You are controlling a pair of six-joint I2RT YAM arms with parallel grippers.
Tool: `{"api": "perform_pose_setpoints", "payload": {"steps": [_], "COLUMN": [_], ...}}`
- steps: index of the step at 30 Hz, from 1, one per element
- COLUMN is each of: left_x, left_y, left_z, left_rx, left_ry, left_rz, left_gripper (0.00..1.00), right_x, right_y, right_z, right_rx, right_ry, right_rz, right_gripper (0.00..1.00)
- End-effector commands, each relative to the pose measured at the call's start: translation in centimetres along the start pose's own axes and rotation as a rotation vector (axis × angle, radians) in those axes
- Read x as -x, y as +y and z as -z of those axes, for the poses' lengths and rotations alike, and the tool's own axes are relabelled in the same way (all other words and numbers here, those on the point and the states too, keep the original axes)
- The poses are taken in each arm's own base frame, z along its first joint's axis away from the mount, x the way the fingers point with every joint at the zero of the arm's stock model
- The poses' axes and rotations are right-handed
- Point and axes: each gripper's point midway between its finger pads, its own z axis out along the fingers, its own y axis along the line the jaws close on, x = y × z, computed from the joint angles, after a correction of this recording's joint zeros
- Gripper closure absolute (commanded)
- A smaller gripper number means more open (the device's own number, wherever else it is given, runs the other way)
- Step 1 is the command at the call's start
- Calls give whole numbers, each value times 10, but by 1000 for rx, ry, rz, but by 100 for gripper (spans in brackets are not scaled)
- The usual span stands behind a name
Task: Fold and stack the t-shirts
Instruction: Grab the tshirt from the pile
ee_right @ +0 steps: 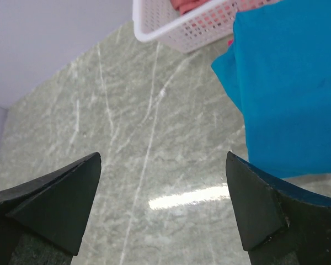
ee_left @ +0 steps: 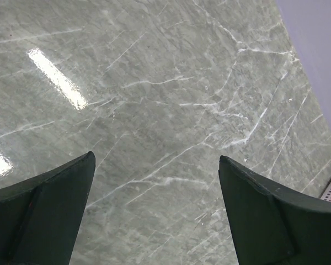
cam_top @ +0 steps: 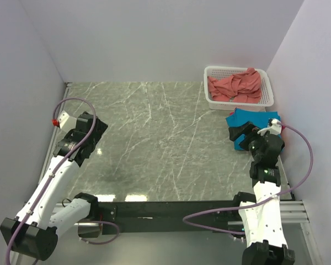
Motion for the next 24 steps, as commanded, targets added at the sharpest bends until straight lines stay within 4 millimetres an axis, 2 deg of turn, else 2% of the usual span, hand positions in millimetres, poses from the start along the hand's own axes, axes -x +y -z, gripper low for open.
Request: {"api": "perform_pose_setpoints", "payload": {"steps": [1, 2, 4, 5, 7, 8, 10, 11, 12, 13, 14, 15, 18, 19, 20, 22, 23, 24], "left_x": [15, 16, 16, 16, 19, 21, 21, 20, 21, 20, 21, 23, 24, 24, 24, 20, 20, 18], "left_y": [-18, -21, -25, -24, -20, -17, -18, -19, -19, -22, -23, -23, -23, -24, -24, -23, -26, -27], "left_z": [2, 0, -1, -2, -5, -6, -8, -9, -9, -10, -10, -10, -11, -11, -11, -13, -13, -12], "left_rx": [-34, -48, -68, -67, -53, -48, -67, -77, -83, -99, -106, -108, -106, -112, -117, -129, -145, -159], "left_ry": [-49, -56, -57, -63, -96, -107, -122, -123, -128, -133, -139, -146, -154, -156, -157, -145, -149, -143], "left_rz": [65, 37, 17, 20, 37, 40, 23, 25, 26, 29, 26, 26, 22, 25, 21, 15, 8, 9], "left_gripper": [1, 1, 1, 0, 1, 1, 1, 0, 1, 1, 1, 1, 1, 1, 1, 1, 1, 1], "right_x": [41, 38, 55, 69, 84, 103, 112, 127, 121, 125, 132, 134, 142, 141, 141, 139, 136, 131], "right_y": [24, 24, 33, 35, 30, 28, 16, 12, 14, 14, 13, 12, -5, -7, -10, -18, -24, -26], "right_z": [-4, -11, -21, -33, -48, -66, -86, -107, -118, -130, -154, -167, -215, -228, -251, -275, -299, -312], "right_rx": [73, 78, 110, 103, 51, 18, -81, -125, -143, -158, -164, -179, -276, -283, -288, -323, -325, -326], "right_ry": [-111, -85, -119, -113, -106, -107, -80, -71, -30, -24, -13, -7, 50, 71, 92, 94, 105, 115], "right_rz": [-22, -41, -38, -41, -47, -38, -37, 8, 29, 38, 61, 72, 112, 114, 126, 140, 163, 176], "right_gripper": [0, 0, 0, 0, 2, 2, 1, 1, 1, 1, 1, 1, 2, 2, 3, 3, 4, 5]}}
